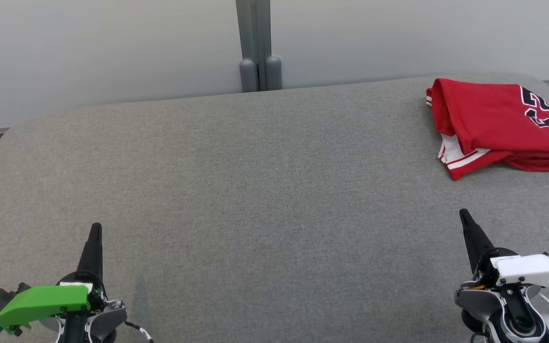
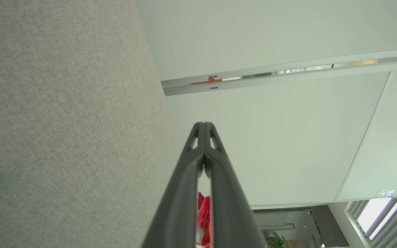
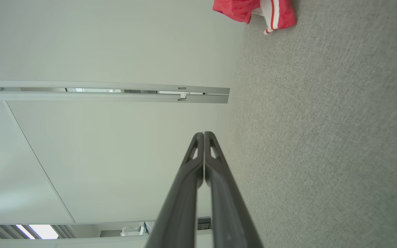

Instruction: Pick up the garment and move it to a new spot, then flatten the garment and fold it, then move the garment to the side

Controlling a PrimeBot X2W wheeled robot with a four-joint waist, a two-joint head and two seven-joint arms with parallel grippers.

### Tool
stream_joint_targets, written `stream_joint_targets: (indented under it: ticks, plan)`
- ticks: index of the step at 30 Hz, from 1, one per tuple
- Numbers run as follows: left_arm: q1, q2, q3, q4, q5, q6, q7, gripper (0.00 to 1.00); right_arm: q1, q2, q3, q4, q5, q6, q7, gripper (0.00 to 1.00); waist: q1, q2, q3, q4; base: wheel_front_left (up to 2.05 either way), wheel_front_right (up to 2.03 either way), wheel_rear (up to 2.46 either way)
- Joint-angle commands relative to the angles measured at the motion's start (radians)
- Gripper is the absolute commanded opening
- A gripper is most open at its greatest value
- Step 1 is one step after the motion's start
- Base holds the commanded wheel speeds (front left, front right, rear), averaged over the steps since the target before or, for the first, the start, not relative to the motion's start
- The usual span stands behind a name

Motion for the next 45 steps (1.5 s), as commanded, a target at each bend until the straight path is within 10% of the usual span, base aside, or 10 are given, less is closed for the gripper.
stream_joint_targets:
  ticks: [1, 45]
  plan:
    - [-0.015, 0.0, 0.005, -0.005, -0.025, -0.008, 0.006, 0.0, -0.015, -0.002, -0.005, 0.0, 0.022, 0.001, 0.008, 0.0, 0.0, -0.0001, 0.0, -0.001, 0.0, 0.0, 0.0]
    - [-0.022, -0.001, 0.008, -0.006, -0.104, -0.009, 0.029, 0.0, -0.021, 0.001, -0.017, 0.004, 0.1, 0.001, 0.032, 0.0, 0.0, -0.0001, 0.004, -0.007, 0.0, 0.0, 0.0]
